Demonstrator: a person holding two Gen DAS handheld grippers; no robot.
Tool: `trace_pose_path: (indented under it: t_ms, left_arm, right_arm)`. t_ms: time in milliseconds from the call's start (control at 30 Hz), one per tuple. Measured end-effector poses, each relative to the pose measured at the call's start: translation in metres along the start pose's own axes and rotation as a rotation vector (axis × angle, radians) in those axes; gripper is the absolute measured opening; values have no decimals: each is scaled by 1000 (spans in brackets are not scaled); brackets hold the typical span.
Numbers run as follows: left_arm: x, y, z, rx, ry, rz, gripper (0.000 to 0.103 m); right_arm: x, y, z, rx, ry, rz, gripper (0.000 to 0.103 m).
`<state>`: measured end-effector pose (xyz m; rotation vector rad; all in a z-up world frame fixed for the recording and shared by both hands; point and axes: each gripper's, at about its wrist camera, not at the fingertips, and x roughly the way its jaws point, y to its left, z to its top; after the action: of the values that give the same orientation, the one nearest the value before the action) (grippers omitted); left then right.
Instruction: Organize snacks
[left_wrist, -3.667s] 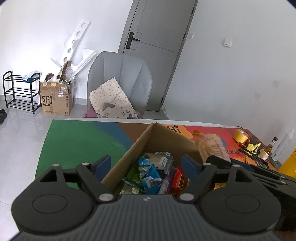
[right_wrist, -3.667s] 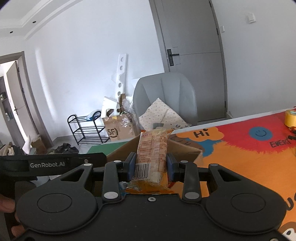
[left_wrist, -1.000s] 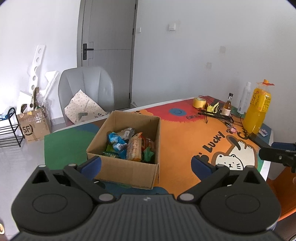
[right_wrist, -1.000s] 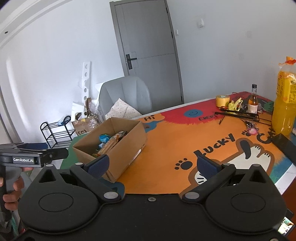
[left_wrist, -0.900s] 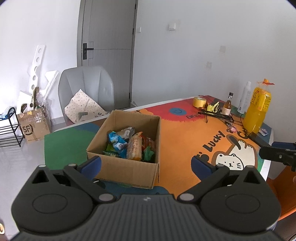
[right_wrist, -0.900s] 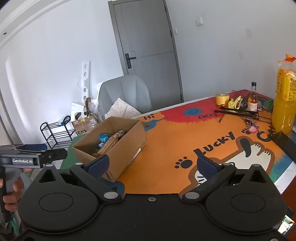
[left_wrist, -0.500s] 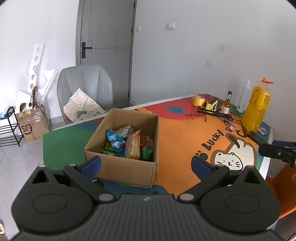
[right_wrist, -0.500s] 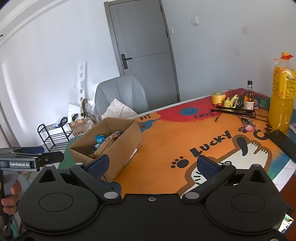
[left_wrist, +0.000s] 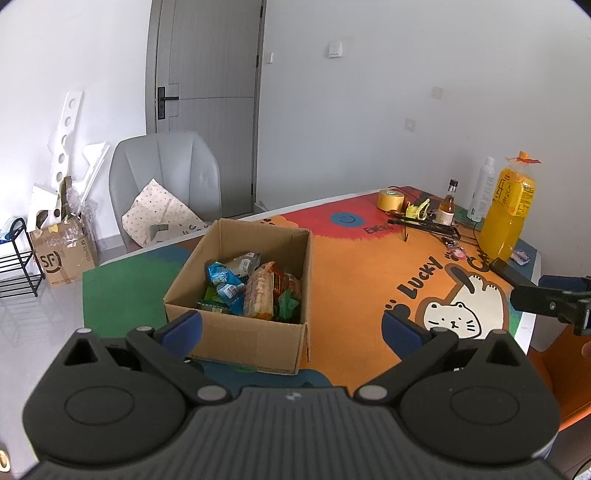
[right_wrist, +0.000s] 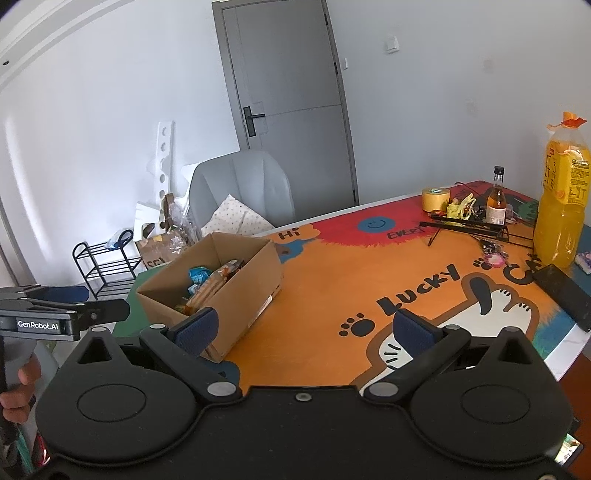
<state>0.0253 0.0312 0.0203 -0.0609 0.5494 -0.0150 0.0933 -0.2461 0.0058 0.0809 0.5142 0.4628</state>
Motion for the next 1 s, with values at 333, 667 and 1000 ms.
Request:
trace_pose_path:
  t_ms: [333, 667, 1000]
  left_arm:
    - [1, -2, 1, 0, -1, 0, 103]
    - [3, 1, 0, -4, 8, 6, 103]
    - [5, 0, 0, -10, 9, 9, 103]
  right_arm:
    - [1, -2, 0, 4, -3, -5, 103]
    - [0, -3, 0, 3, -4, -4, 103]
    - [0, -2, 0, 10, -3, -1, 103]
